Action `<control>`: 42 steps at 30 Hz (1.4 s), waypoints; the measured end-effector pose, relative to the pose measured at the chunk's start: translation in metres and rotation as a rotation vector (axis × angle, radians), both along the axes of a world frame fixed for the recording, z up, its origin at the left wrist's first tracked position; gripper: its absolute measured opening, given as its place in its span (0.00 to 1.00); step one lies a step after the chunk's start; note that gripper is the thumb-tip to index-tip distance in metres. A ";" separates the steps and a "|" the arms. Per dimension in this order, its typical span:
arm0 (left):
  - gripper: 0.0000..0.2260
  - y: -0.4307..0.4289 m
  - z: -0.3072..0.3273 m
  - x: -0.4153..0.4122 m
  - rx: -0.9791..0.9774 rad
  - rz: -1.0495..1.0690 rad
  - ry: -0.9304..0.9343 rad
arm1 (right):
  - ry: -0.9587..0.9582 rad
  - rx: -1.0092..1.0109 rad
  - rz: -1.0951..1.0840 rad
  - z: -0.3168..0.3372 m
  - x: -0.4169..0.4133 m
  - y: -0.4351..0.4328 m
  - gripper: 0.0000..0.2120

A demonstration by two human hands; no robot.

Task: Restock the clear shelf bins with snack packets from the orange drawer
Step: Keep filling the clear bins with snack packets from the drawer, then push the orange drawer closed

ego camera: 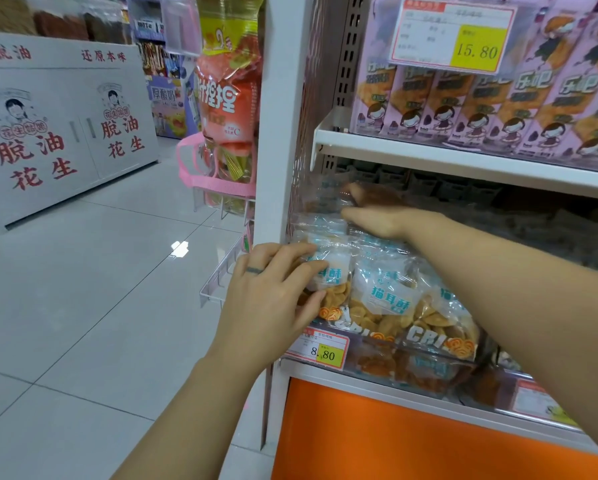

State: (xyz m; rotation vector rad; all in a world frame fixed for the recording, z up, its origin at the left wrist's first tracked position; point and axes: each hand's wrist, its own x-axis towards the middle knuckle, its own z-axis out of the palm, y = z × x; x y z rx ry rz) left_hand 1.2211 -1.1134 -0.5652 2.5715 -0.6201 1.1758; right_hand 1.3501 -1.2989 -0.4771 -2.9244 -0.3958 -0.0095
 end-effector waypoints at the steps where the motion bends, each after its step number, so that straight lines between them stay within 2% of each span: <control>1: 0.15 0.000 -0.001 0.000 0.000 0.001 -0.002 | -0.022 -0.019 0.021 0.002 -0.003 0.000 0.24; 6: 0.15 -0.001 -0.004 -0.004 0.005 0.004 -0.016 | -0.137 0.019 0.100 0.011 -0.062 -0.006 0.27; 10: 0.15 -0.006 -0.008 -0.011 -0.020 -0.065 -0.053 | -0.224 -0.179 0.199 -0.003 -0.138 -0.019 0.30; 12: 0.17 -0.014 -0.010 -0.014 -0.016 -0.082 -0.002 | -0.243 -0.254 0.188 -0.022 -0.158 -0.026 0.34; 17: 0.24 -0.025 -0.020 -0.010 0.163 0.029 0.147 | -0.309 -0.419 0.196 -0.061 -0.148 -0.044 0.31; 23: 0.25 -0.024 -0.020 -0.006 0.155 0.012 0.220 | -0.310 -0.413 0.230 -0.065 -0.137 -0.043 0.31; 29: 0.28 -0.026 -0.015 -0.027 0.041 -0.046 0.144 | -0.338 -0.275 0.318 -0.050 -0.159 -0.054 0.33; 32: 0.20 -0.033 -0.016 -0.047 0.034 -0.098 0.127 | -0.372 -0.179 0.351 -0.049 -0.184 -0.067 0.28; 35: 0.17 -0.053 -0.023 -0.078 -0.039 -0.141 0.231 | -0.376 -0.112 0.378 -0.057 -0.212 -0.091 0.21; 37: 0.16 -0.073 -0.032 -0.100 -0.064 -0.183 0.295 | -0.284 -0.088 0.344 -0.062 -0.235 -0.115 0.19; 42: 0.11 -0.130 -0.048 -0.141 -0.012 -0.288 0.460 | 0.157 -0.093 0.231 -0.077 -0.286 -0.189 0.17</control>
